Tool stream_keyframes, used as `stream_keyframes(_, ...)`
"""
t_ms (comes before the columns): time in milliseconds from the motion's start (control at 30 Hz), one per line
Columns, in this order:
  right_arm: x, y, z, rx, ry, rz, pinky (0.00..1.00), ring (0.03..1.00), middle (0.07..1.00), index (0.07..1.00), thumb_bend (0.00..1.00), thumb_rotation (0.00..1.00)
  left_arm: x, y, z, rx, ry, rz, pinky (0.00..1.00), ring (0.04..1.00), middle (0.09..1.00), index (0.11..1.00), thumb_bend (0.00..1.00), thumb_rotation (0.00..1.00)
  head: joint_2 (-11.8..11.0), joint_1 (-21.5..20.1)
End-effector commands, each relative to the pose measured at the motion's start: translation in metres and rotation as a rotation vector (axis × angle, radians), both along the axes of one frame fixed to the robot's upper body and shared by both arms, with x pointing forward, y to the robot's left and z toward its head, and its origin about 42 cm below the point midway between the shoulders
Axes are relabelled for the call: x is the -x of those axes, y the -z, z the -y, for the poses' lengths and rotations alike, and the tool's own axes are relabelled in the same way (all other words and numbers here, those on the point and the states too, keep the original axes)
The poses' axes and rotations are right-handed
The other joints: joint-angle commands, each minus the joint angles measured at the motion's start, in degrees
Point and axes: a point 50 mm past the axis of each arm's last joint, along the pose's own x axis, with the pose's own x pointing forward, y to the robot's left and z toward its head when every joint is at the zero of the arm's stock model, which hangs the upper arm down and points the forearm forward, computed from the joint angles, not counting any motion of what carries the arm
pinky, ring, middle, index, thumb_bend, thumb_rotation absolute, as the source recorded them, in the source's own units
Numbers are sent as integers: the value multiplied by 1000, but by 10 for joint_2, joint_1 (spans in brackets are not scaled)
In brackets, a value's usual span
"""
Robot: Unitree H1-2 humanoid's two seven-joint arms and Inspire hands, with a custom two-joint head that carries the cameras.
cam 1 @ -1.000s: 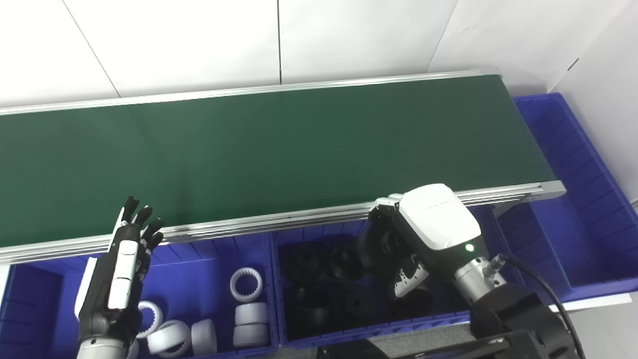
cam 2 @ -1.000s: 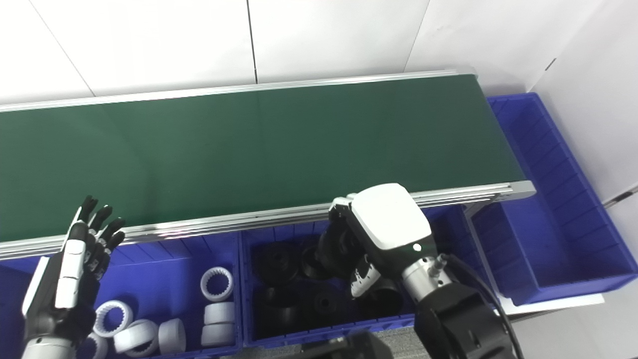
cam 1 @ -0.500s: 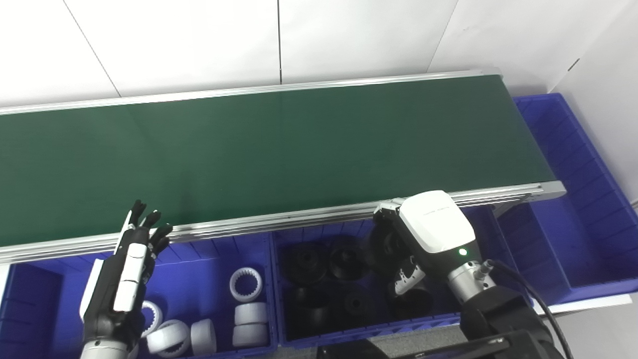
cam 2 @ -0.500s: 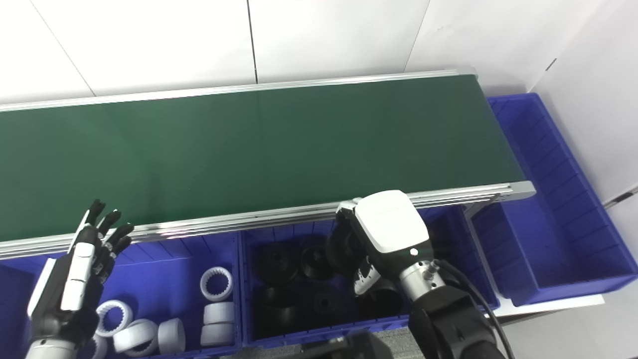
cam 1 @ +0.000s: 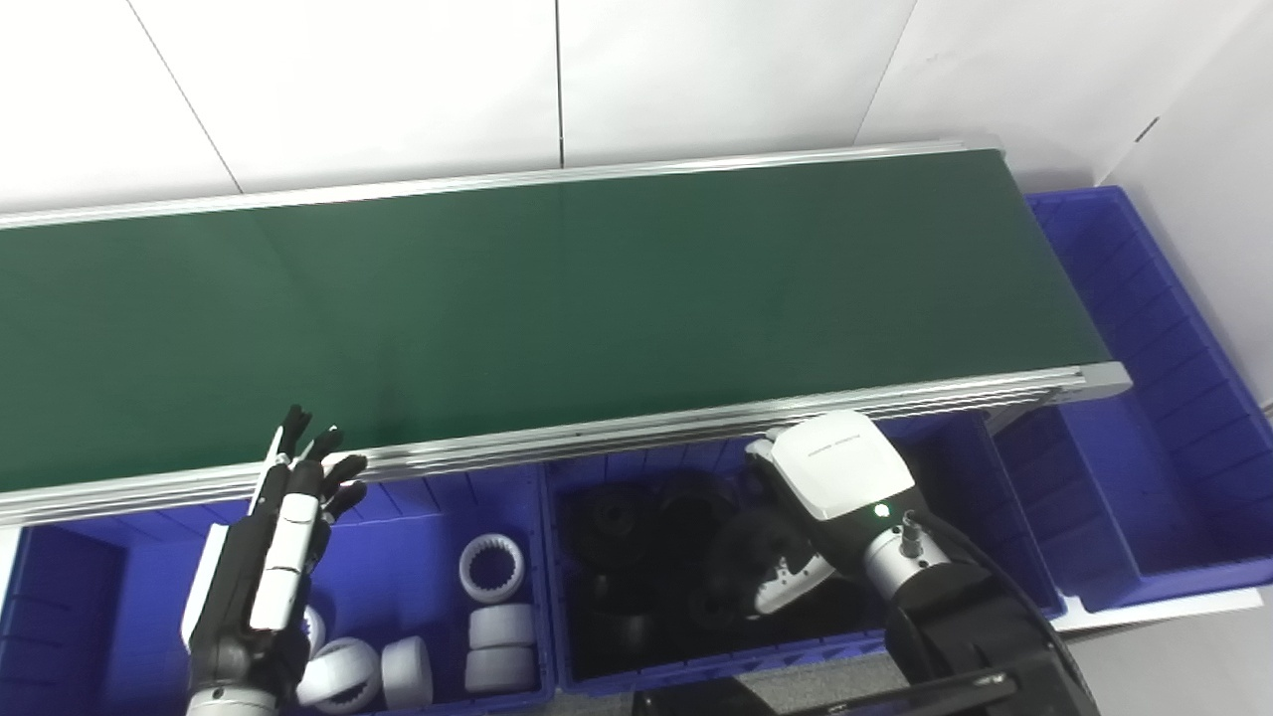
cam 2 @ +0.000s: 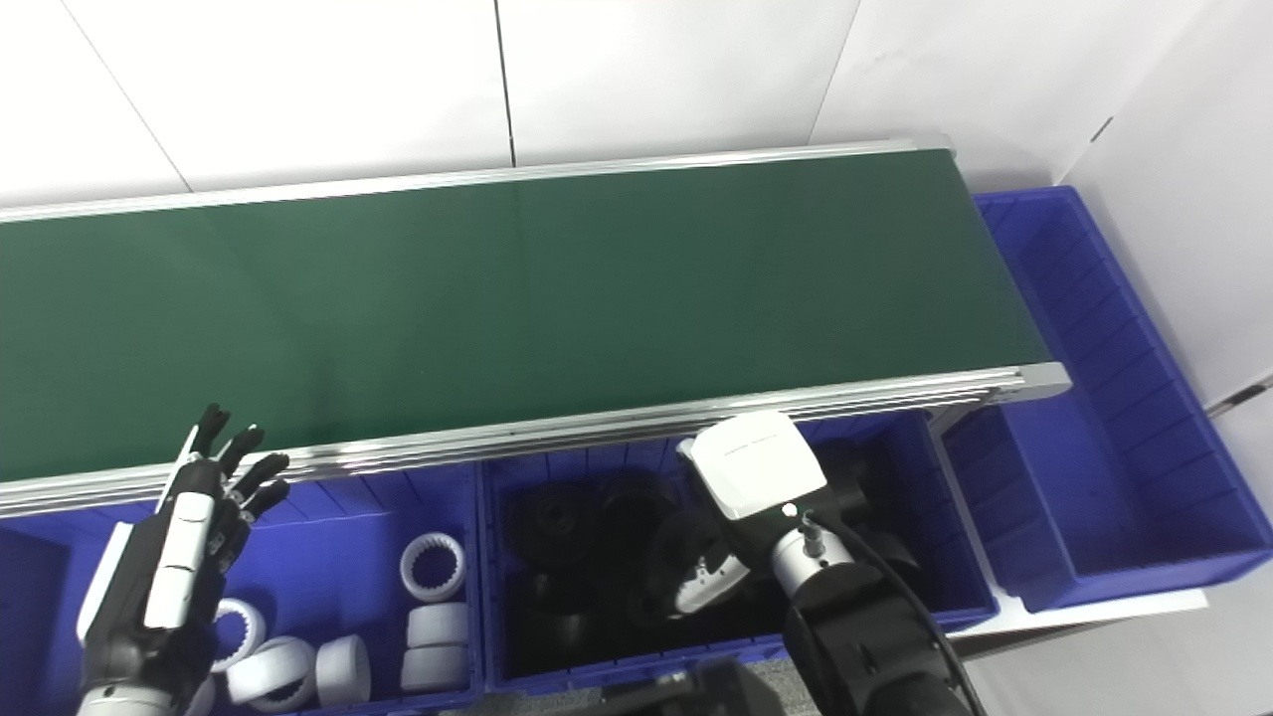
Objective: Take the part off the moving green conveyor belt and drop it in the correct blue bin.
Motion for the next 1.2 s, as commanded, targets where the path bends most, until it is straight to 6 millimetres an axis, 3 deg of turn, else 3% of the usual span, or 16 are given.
stream_keyframes(0,1,-9,-1,2,-17,26,853,832,854,832,1000,861,0,-11,3,12,-6,58,857,872,938,1000,579,870,-1,3)
stream_keyframes(300,6,-15,0,-41,-32,38,758,782,819,823,1000,907,4,-11,7,15,-1,63,847,886,941,1000,579,865,-9,34)
stream_keyframes(333,8,-17,-1,-106,-34,75,752,778,816,821,1000,908,6,-10,8,19,-2,63,849,886,941,1000,578,864,-14,58)
stream_keyframes(400,13,-22,-2,-265,-22,143,649,712,767,774,980,880,8,-7,11,24,-2,64,867,886,942,1000,554,877,-20,81)
stream_keyframes(467,18,-27,-4,-451,7,210,574,674,735,742,889,921,11,-4,15,24,2,74,878,888,945,1000,528,888,-29,111)
stream_keyframes(533,23,-34,-10,-562,21,243,559,677,737,741,825,989,14,-1,19,6,1,98,878,887,945,1000,507,889,-40,143)
stream_keyframes(600,27,-41,-16,-645,11,269,555,674,737,743,799,998,12,0,22,-12,-26,135,881,883,945,1000,500,889,-54,181)
stream_keyframes(667,30,-42,-20,-722,17,287,554,674,739,745,778,1000,9,1,24,-26,-47,163,885,886,949,1000,494,875,-60,192)
stream_keyframes(867,48,-16,-34,-971,156,308,608,717,770,761,689,951,5,6,32,-83,-81,238,895,909,961,998,511,860,-95,246)
stream_keyframes(1000,56,14,-43,-1123,225,373,664,753,782,764,632,912,1,8,35,-143,-106,316,853,883,947,958,514,860,-107,253)
stream_keyframes(1167,58,43,-35,-1280,315,424,702,800,836,801,616,904,-1,13,40,-157,-107,383,849,888,941,937,547,864,-116,254)
